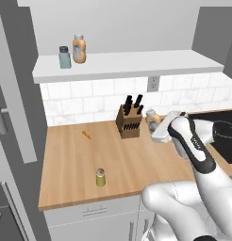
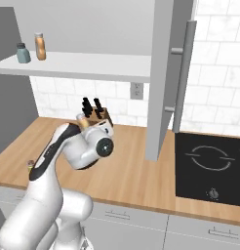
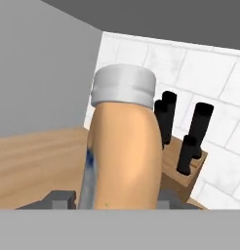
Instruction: Put the shaker and condiment bottle from the counter next to their counterparts in the cabinet.
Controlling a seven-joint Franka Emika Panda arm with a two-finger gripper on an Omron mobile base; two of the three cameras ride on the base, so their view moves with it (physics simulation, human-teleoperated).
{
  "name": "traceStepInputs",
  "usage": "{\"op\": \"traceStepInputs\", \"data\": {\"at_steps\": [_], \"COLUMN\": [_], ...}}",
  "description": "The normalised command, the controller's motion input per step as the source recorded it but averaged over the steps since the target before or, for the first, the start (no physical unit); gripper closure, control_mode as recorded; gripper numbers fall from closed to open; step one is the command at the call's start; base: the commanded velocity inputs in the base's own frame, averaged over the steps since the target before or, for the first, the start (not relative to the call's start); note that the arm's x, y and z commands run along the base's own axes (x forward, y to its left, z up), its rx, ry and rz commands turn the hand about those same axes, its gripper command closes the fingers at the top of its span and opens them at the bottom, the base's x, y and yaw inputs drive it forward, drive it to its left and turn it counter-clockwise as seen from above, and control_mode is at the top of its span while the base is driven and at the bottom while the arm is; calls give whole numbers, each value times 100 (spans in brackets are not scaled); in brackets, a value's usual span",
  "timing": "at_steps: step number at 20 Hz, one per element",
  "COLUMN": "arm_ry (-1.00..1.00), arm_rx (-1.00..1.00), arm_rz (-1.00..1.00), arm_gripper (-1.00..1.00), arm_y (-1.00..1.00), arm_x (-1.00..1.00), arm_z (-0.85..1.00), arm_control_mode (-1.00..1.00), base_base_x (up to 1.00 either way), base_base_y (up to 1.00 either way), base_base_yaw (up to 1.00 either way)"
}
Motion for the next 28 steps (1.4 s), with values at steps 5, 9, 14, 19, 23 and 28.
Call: {"op": "traceStepInputs", "data": {"at_steps": [5,9,14,19,23,28], "arm_ry": [-1,0,0,0,0,0], "arm_rx": [1,6,10,9,9,10], "arm_rz": [-10,-13,-15,-14,-11,-4], "arm_gripper": [100,100,100,100,100,100], "arm_y": [10,11,5,20,27,26], "arm_x": [-44,-51,-54,-32,-25,-11], "arm_z": [99,100,100,100,100,100], "arm_control_mode": [-100,-100,-100,-100,-100,-100], "base_base_x": [0,0,0,0,0,0], "base_base_y": [0,0,0,0,0,0], "base_base_yaw": [0,0,0,0,0,0]}}
